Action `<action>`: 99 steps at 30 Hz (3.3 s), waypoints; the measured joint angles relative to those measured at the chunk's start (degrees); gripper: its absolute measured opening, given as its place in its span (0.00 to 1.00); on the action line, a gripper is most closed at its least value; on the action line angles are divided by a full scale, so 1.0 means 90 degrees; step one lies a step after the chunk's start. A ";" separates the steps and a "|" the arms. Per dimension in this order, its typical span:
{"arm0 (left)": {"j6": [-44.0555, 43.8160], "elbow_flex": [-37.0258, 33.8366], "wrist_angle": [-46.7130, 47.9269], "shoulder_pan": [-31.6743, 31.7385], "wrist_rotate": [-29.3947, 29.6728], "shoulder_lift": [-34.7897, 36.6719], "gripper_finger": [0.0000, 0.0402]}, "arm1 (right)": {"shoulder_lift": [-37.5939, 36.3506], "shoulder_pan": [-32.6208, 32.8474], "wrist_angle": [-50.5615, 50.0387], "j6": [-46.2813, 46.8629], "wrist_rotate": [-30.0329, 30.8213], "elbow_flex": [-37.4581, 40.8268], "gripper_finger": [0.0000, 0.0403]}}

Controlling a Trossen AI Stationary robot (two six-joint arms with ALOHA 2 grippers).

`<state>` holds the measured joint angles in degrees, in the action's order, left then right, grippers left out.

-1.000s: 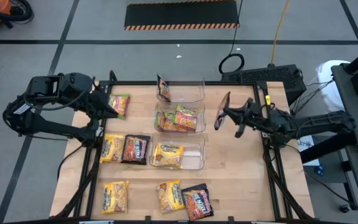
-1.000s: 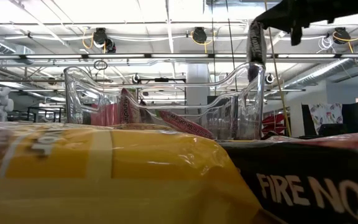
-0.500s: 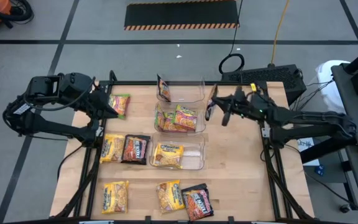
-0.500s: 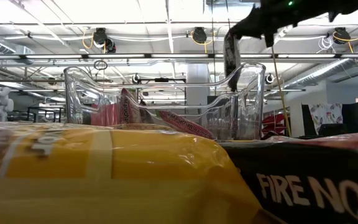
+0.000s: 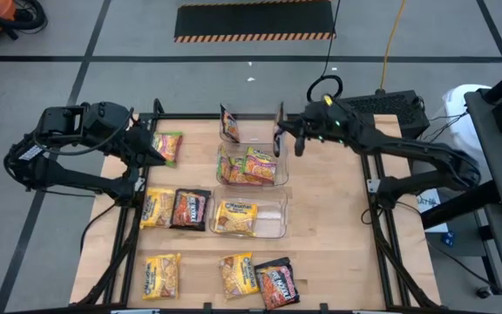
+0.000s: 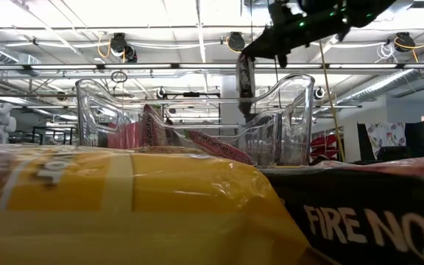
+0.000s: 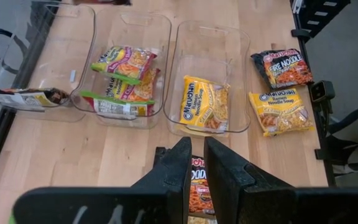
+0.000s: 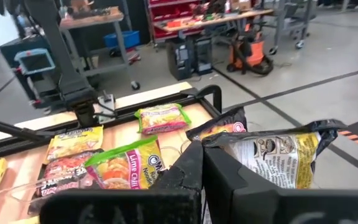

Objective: Sort Maruchan noodles
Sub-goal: Put the black noodle pack into the top transparent bin, then put the yellow noodle pack into the bottom transparent bin

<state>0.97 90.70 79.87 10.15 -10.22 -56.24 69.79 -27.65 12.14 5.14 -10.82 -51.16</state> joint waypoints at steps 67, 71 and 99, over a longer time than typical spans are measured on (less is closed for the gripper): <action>-0.0336 0.0000 0.0002 -0.0001 0.0007 -0.0001 0.12 | 0.4847 -0.0832 -0.0279 -0.2049 -0.1989 -0.3334 0.00; -0.0362 0.0000 0.0003 0.0000 0.0006 -0.0001 0.12 | 0.4847 -0.0832 -0.0236 -0.2008 -0.1645 -0.3334 0.00; -0.0503 0.0000 0.0003 -0.0002 0.0005 0.0001 0.12 | 0.4371 -0.0375 0.0488 -0.2316 -0.1624 -0.3327 0.21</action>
<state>-3.55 90.70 79.90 10.14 -10.17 -56.23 109.13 -31.03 16.54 -15.70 -25.44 -81.10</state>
